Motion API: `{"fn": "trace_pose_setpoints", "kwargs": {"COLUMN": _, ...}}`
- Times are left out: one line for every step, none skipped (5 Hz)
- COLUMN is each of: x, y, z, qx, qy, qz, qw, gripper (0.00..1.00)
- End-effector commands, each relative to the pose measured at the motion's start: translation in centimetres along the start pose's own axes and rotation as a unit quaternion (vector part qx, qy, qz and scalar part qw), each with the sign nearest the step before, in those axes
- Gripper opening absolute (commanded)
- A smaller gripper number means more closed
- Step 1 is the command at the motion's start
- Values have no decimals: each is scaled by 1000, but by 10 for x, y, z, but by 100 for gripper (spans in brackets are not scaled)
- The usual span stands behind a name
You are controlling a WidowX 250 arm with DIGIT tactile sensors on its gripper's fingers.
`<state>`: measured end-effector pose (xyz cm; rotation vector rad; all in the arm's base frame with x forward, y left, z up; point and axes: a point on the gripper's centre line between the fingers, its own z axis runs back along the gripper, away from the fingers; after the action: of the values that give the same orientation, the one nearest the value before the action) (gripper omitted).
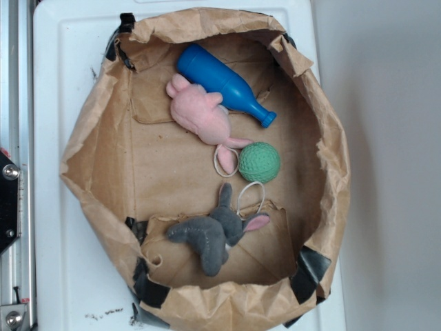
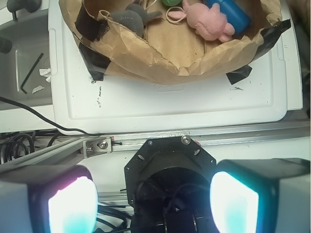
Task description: Grab the gray animal.
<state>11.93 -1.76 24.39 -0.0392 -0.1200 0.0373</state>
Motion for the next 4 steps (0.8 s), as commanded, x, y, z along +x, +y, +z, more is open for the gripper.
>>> {"fn": "trace_pose_setpoints", "kwargs": {"x": 0, "y": 0, "z": 0, "qx": 0, "qy": 0, "qz": 0, "qw": 1000, "gripper": 100}}
{"fn": "trace_pose_setpoints", "kwargs": {"x": 49, "y": 7, "z": -10, "qx": -6, "qy": -1, "qz": 24, "qw": 1000, "gripper": 100}}
{"fn": "trace_pose_setpoints", "kwargs": {"x": 94, "y": 6, "z": -26, "qx": -26, "qy": -3, "qz": 59, "qw": 998, "gripper": 100}}
{"fn": "trace_pose_setpoints", "kwargs": {"x": 118, "y": 8, "z": -40, "qx": -40, "qy": -38, "qz": 128, "qw": 990, "gripper": 100}}
